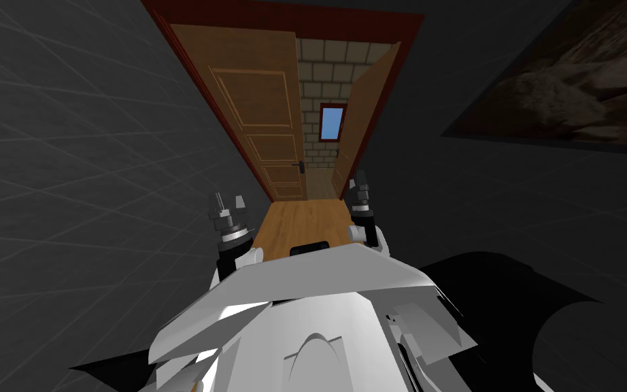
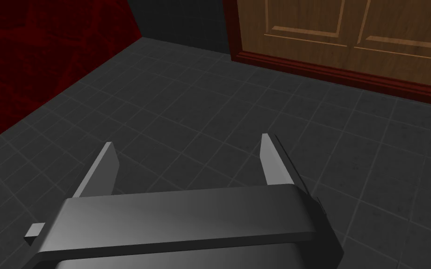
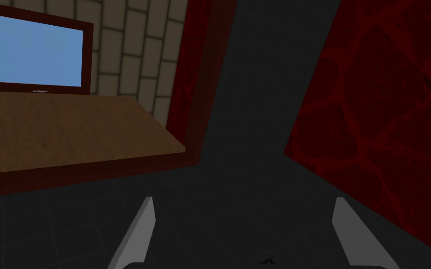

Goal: Push the door open

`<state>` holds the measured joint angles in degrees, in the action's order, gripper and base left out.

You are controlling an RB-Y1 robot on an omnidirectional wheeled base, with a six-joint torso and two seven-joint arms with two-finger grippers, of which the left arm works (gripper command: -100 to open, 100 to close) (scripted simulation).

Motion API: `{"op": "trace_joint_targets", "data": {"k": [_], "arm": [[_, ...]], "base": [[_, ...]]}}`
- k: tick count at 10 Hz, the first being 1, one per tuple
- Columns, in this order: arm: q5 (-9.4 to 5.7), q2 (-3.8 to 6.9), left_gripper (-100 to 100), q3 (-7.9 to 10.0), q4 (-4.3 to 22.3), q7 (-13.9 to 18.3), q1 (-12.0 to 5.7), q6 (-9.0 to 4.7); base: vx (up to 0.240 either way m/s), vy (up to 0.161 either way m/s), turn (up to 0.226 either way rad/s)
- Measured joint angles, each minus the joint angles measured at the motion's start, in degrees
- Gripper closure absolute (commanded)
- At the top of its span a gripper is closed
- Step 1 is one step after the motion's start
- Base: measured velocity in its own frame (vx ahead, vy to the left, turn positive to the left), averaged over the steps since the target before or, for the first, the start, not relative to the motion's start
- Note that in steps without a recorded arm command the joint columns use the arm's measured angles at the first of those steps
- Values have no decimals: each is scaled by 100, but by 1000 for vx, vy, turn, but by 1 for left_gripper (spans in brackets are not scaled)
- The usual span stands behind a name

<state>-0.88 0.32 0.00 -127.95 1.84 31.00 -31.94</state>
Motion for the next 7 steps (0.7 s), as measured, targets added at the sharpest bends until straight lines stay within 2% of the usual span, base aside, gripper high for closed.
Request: {"op": "trace_joint_targets", "data": {"k": [4,6,7], "arm": [[-101,130,-100,-9,496,-93,-290,5],[-155,182,-100,-2,783,-153,-522,46],[-185,214,-100,-4,902,-174,-575,49]], "base": [[114,-8,-17],[109,-18,-13],[86,2,-7]]}}
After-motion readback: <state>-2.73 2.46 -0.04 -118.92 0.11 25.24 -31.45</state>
